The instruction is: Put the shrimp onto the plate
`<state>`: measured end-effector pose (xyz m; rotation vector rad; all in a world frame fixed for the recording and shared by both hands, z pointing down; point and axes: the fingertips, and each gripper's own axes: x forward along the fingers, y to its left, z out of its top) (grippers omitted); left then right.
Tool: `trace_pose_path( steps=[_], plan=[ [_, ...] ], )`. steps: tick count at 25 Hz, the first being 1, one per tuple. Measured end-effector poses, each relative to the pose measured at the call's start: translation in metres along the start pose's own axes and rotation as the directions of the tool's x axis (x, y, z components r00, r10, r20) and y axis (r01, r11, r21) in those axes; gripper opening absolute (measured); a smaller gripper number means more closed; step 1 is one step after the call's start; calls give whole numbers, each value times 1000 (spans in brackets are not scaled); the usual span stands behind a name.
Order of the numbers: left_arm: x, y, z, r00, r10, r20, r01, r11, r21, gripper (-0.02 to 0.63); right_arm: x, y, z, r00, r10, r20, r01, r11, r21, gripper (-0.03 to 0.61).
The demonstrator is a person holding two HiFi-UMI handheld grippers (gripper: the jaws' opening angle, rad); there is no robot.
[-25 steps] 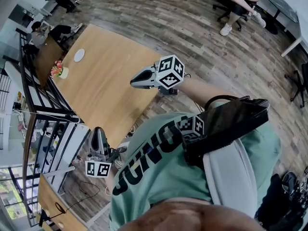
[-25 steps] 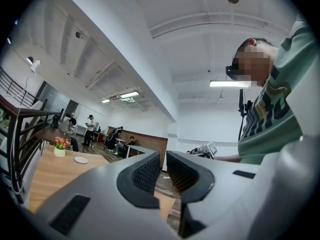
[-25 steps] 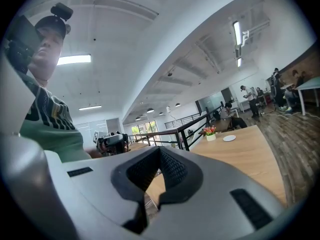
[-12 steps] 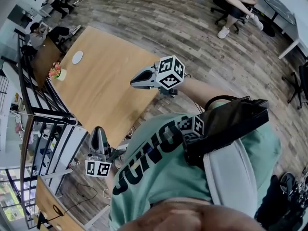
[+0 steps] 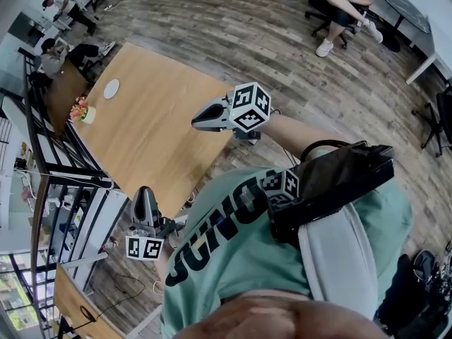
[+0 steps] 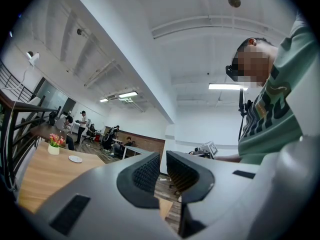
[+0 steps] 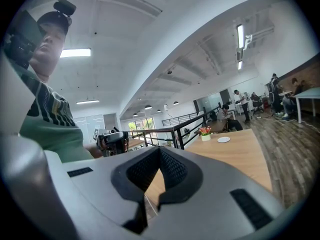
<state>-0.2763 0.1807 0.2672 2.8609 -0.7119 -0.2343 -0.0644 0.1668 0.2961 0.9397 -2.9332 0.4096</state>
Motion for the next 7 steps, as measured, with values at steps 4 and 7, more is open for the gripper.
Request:
trace_pose_path(
  steps=[4,7],
  plan=[
    [2,0,1,1000,-1,0,1,1000,2,48,-1,-1,0,1000,-1,-1,1,1000,0,8],
    [2,1,2,1000,-2,2,2,1000,4,48,-1,-1,2,1000,-2,0,2,1000,-2,8]
  ],
)
